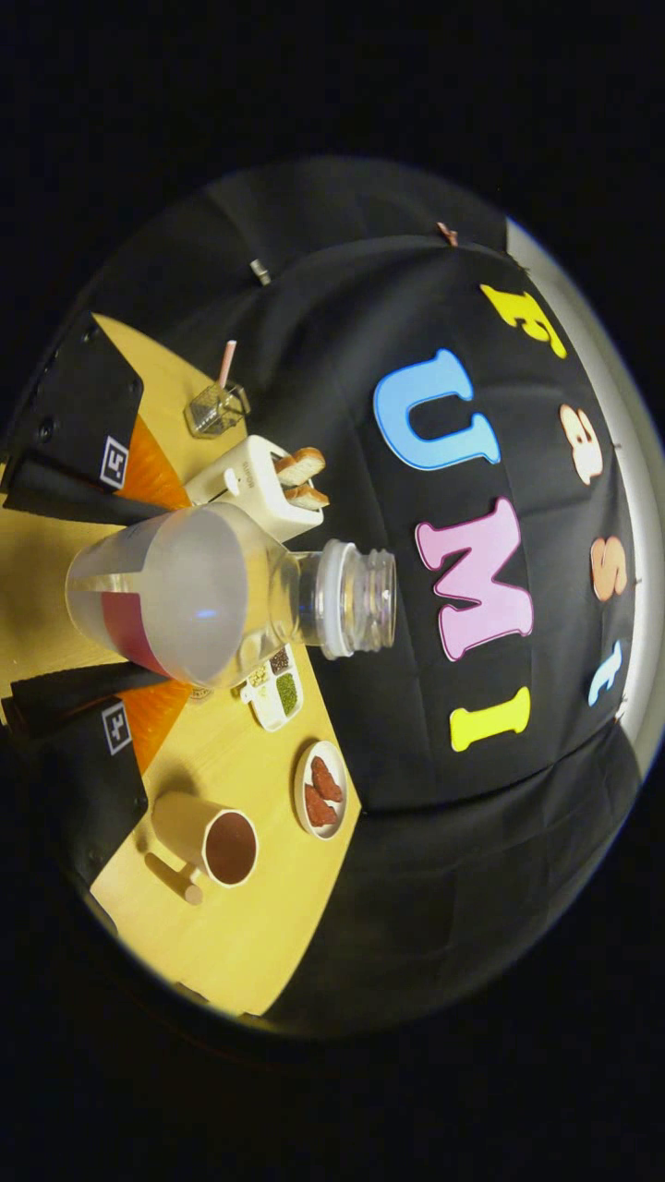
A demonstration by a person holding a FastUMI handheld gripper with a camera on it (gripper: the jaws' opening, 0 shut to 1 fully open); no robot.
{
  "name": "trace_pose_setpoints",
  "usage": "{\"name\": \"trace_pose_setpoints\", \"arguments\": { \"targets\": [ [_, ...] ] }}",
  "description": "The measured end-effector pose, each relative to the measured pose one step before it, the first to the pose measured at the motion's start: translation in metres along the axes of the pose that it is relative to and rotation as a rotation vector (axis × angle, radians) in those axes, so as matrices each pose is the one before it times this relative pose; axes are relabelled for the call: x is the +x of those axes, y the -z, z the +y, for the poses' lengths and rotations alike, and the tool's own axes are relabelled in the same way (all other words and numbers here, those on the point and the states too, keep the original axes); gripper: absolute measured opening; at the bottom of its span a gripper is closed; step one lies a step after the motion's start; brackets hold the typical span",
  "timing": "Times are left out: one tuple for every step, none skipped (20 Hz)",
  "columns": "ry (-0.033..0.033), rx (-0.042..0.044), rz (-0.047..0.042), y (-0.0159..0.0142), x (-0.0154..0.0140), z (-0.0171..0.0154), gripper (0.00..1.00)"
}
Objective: Take the bottle from table, then pour the juice into the cup, finally place the bottle on the coaster
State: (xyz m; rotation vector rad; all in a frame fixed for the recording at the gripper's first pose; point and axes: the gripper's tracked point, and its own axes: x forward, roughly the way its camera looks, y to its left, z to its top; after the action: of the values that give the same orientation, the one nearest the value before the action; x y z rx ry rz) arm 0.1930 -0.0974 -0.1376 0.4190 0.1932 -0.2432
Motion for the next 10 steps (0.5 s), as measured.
{"name": "trace_pose_setpoints", "arguments": {
  "targets": [
    [-0.00108, 0.04274, -0.00471, -0.00833, 0.00053, -0.00421, 0.68],
    [0.00881, 0.02571, 0.00172, -0.00628, 0.00068, -0.00581, 0.68],
    [0.00870, 0.02174, 0.00643, -0.00243, 0.00082, -0.00696, 0.68],
    [0.00066, 0.03028, 0.00208, -0.00387, 0.00181, -0.00440, 0.67],
    [-0.00365, 0.03931, -0.00095, -0.00476, 0.00090, -0.00293, 0.68],
    [-0.00535, 0.04965, -0.00169, -0.00394, 0.00121, -0.00195, 0.68],
    [-0.00314, 0.05253, 0.00025, -0.00245, 0.00121, -0.00351, 0.68],
    [0.00461, 0.04702, 0.00033, -0.00286, 0.00139, -0.00436, 0.68],
    [0.00908, 0.03852, -0.00057, -0.00010, 0.00109, -0.00531, 0.68],
    [0.00374, 0.03733, 0.00459, -0.00027, 0.00214, -0.00445, 0.68]
  ]
}}
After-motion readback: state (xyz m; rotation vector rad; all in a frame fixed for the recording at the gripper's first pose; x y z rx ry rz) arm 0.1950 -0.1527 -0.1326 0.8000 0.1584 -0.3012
